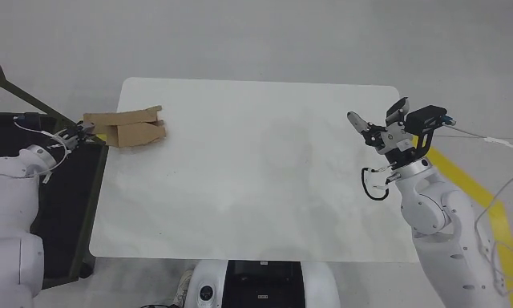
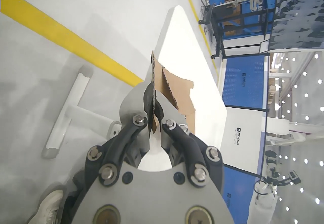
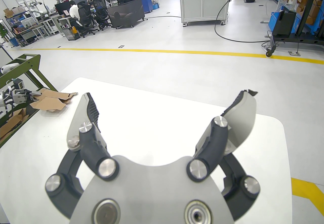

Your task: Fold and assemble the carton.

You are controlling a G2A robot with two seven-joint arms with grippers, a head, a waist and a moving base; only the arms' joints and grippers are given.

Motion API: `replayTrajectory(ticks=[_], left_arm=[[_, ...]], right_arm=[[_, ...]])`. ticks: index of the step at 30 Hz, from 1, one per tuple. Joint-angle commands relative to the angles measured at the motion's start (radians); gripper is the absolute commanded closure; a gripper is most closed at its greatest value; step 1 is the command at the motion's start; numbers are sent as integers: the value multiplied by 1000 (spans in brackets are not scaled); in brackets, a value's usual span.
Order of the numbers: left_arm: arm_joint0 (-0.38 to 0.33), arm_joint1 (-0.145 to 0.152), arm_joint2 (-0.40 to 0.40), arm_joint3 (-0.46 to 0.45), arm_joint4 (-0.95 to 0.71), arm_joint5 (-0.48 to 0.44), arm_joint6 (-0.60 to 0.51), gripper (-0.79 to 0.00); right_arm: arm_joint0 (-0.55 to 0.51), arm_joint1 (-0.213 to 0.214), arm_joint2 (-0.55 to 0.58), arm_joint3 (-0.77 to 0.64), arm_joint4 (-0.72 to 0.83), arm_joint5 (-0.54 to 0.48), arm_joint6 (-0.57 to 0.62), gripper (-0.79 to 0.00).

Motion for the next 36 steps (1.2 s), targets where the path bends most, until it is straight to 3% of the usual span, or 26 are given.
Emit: replayTrajectory(ticks=[1,8,16,28,36], left_arm=[[-8,3,-13,-14,-35,-8,-39,0],[-11,5,-42,-120,-143,-40,-161,0],[51,-10,-35,-333,-272,-8,-288,0],[204,-36,6,-742,-465,98,-280,0],[231,-61,76,-936,-540,150,-231,0]], right_arm=[[0,0,0,0,0,0,0,-785],[0,0,0,0,0,0,0,-785],[0,0,0,0,0,0,0,-785],[0,0,0,0,0,0,0,-785],[0,0,0,0,0,0,0,-785]])
